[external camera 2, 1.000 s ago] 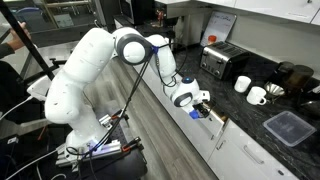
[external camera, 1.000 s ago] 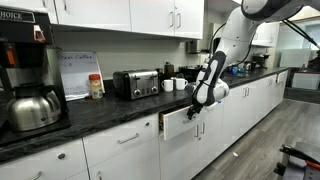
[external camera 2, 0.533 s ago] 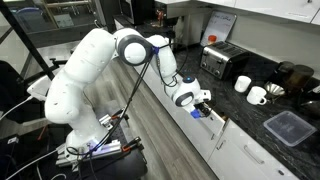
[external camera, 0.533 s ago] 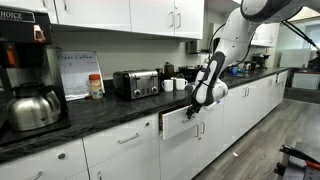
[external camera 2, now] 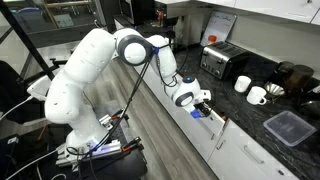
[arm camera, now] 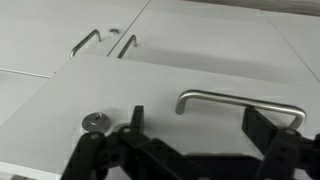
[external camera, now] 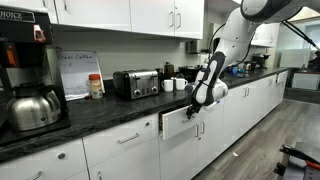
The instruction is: Close the open drawer
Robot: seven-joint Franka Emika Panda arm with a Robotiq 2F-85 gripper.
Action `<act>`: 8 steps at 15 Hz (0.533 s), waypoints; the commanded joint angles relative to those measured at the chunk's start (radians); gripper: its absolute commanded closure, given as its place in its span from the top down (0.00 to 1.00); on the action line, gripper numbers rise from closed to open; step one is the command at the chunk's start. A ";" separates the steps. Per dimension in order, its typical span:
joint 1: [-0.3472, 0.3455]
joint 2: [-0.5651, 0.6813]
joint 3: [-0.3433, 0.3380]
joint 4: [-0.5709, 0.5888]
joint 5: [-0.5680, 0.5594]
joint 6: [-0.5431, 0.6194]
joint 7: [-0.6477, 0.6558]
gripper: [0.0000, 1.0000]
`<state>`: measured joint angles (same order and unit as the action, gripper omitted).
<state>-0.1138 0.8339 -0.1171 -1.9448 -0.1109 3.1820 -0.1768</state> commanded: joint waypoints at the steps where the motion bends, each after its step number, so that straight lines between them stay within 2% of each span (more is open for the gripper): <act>1: -0.018 0.038 0.014 0.070 -0.031 0.011 -0.020 1.00; 8: -0.022 0.133 0.032 0.254 -0.053 -0.011 -0.033 1.00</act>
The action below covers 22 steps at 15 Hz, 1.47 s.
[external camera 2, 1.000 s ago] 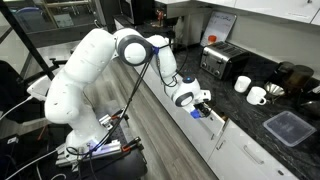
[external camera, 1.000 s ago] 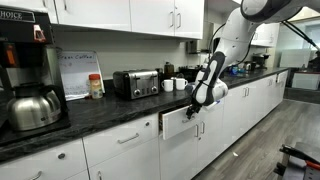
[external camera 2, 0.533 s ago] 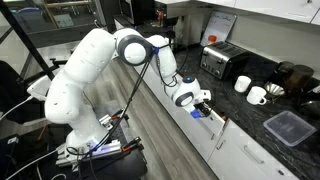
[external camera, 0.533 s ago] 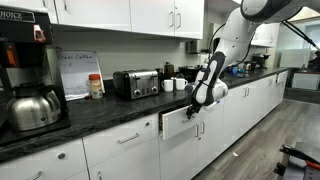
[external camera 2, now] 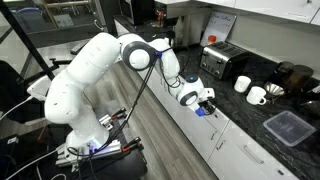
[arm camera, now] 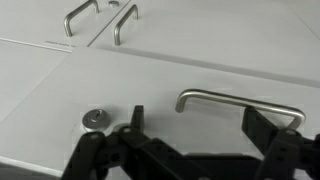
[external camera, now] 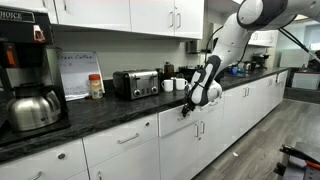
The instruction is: Close the open drawer
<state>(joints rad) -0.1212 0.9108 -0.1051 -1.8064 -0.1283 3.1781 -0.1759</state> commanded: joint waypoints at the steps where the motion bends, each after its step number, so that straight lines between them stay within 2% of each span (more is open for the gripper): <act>1: -0.009 0.057 0.016 0.127 -0.036 -0.011 -0.033 1.00; 3: 0.004 0.052 0.003 0.138 -0.040 -0.015 -0.031 1.00; 7: 0.006 -0.008 0.007 0.089 -0.042 -0.056 -0.025 1.00; 16: 0.001 -0.174 0.056 0.016 -0.043 -0.200 -0.042 1.00; 18: -0.004 -0.205 0.075 -0.003 -0.032 -0.243 -0.039 1.00; 22: -0.056 -0.281 0.169 -0.044 0.018 -0.367 -0.070 1.00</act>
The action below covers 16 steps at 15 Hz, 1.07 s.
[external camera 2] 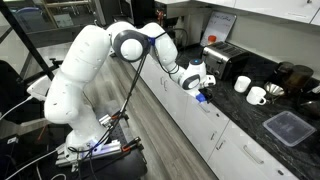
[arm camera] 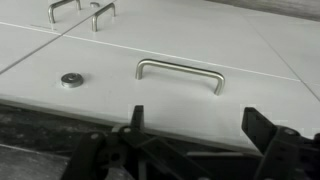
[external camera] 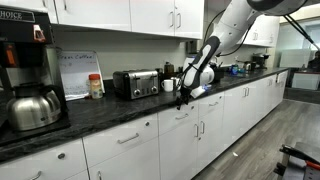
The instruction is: Close the open drawer
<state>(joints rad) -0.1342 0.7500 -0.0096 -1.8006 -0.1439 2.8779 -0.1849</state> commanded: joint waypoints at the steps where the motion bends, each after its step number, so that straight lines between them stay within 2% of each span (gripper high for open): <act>1: -0.047 -0.143 0.085 -0.060 0.044 -0.100 -0.066 1.00; 5: -0.072 -0.268 0.124 -0.099 0.127 -0.236 -0.106 1.00; 10: -0.049 -0.441 0.088 -0.184 0.208 -0.417 -0.094 1.00; 16: -0.026 -0.625 0.070 -0.297 0.293 -0.511 -0.122 1.00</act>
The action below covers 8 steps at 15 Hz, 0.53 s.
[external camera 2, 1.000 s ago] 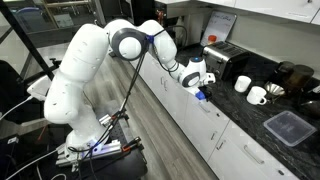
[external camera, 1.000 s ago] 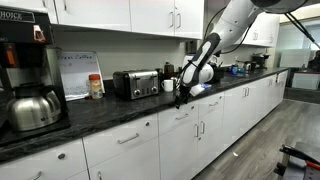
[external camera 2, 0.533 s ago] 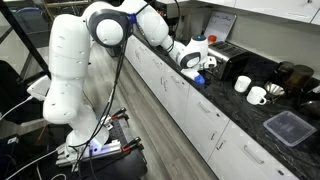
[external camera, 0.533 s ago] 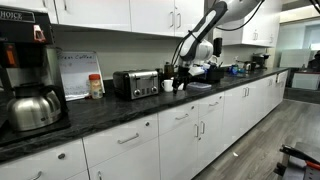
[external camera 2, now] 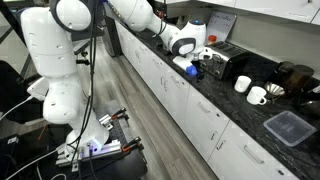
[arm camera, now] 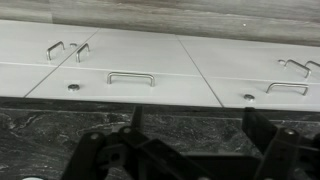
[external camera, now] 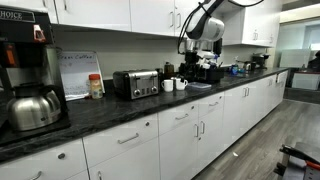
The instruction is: Close the open drawer
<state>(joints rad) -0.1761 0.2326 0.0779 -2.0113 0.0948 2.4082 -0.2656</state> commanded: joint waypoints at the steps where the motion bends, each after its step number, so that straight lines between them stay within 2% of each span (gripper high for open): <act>1: 0.023 -0.141 -0.019 -0.111 0.069 -0.051 -0.046 1.00; 8: 0.085 -0.380 -0.063 -0.282 0.073 -0.106 -0.009 1.00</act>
<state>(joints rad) -0.1266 -0.0280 0.0472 -2.1910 0.1607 2.3243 -0.2805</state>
